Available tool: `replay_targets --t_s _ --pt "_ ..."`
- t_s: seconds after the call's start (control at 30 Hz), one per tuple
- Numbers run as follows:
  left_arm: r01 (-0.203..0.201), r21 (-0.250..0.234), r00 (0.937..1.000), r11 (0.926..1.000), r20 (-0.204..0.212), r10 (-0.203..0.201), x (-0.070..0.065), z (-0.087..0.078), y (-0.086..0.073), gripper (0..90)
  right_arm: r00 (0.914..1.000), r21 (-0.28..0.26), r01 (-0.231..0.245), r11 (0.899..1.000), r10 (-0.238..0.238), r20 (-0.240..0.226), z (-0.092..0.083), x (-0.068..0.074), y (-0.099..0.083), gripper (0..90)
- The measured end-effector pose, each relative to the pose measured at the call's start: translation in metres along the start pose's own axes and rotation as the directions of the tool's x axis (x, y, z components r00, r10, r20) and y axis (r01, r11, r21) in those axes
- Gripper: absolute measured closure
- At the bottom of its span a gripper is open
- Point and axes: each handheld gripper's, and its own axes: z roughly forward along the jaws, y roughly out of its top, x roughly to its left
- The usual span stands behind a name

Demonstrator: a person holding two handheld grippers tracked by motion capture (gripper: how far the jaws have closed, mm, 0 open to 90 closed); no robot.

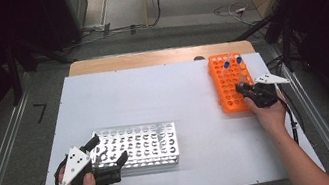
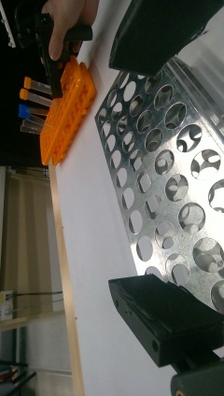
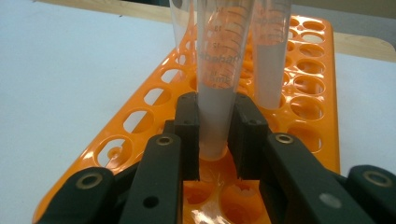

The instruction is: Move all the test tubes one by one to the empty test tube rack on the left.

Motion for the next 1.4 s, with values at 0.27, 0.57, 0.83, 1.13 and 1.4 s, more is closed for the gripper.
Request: replay_targets --t_s 0.27,0.57,0.83,1.13,1.4 --pt "-0.005 -0.006 1.0000 1.0000 0.008 0.005 -0.002 0.000 0.003 0.0 1.0000 -0.050 -0.005 0.999 0.005 -0.001 -0.015 0.001 0.011 73.0" --pt "-0.027 0.008 0.9992 0.9996 0.029 0.027 -0.011 0.005 0.011 0.0 0.9985 -0.087 -0.021 0.996 0.016 -0.053 -0.038 0.007 0.020 73.1" --pt "-0.053 0.031 0.9955 0.9981 0.080 0.050 -0.026 0.017 0.025 0.0 0.9892 -0.097 -0.012 0.995 -0.002 -0.147 -0.059 0.030 0.016 73.1" --pt "-0.075 0.042 0.9895 0.9963 0.128 0.069 -0.036 0.034 0.038 0.0 0.9681 -0.095 0.014 0.995 -0.037 -0.248 -0.074 0.065 0.005 73.0" --pt "-0.087 0.042 0.9839 0.9953 0.161 0.079 -0.049 0.054 0.048 0.0 0.9428 -0.093 0.036 0.995 -0.065 -0.327 -0.087 0.092 0.001 73.0"
